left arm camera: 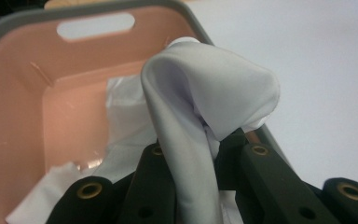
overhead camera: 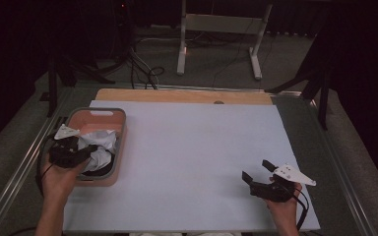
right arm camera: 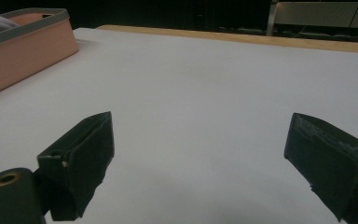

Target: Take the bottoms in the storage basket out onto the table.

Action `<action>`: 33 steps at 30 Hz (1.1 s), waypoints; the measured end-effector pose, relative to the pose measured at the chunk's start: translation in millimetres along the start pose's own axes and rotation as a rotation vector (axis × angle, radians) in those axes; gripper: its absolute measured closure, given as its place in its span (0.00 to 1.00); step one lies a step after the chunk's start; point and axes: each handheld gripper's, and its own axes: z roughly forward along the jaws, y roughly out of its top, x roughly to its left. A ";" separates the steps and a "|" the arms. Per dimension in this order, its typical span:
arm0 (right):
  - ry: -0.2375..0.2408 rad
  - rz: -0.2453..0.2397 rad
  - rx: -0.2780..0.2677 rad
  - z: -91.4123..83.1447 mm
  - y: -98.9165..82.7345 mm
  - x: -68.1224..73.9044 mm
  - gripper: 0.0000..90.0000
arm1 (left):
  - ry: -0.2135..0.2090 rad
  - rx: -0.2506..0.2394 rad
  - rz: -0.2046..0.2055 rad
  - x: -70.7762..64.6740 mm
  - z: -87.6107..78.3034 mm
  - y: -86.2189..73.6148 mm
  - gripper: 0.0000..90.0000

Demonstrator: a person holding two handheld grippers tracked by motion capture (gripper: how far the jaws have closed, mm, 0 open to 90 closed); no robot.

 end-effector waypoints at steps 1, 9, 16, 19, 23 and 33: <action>0.000 0.001 0.000 0.0 0.0 0.0 0.09 | -0.001 -0.009 -0.003 0.7 -1.6 2.1 0.91; -0.004 0.002 -0.002 0.0 0.1 -0.5 0.09 | -0.011 -0.043 0.001 3.0 -10.4 13.5 0.91; -0.005 -0.001 -0.002 -0.3 0.1 -0.8 0.09 | -0.018 -0.058 0.002 4.6 -14.3 19.0 0.91; -0.010 -0.002 -0.002 -0.2 0.0 -0.4 0.09 | -0.024 -0.068 0.001 5.0 -15.6 20.8 0.91; -0.009 -0.001 -0.002 -0.3 0.1 -0.4 0.09 | -0.034 -0.079 0.000 5.5 -17.4 23.6 0.91; -0.010 -0.002 -0.002 -0.4 0.1 -0.4 0.09 | -0.091 -0.117 0.006 4.9 -21.3 28.5 0.91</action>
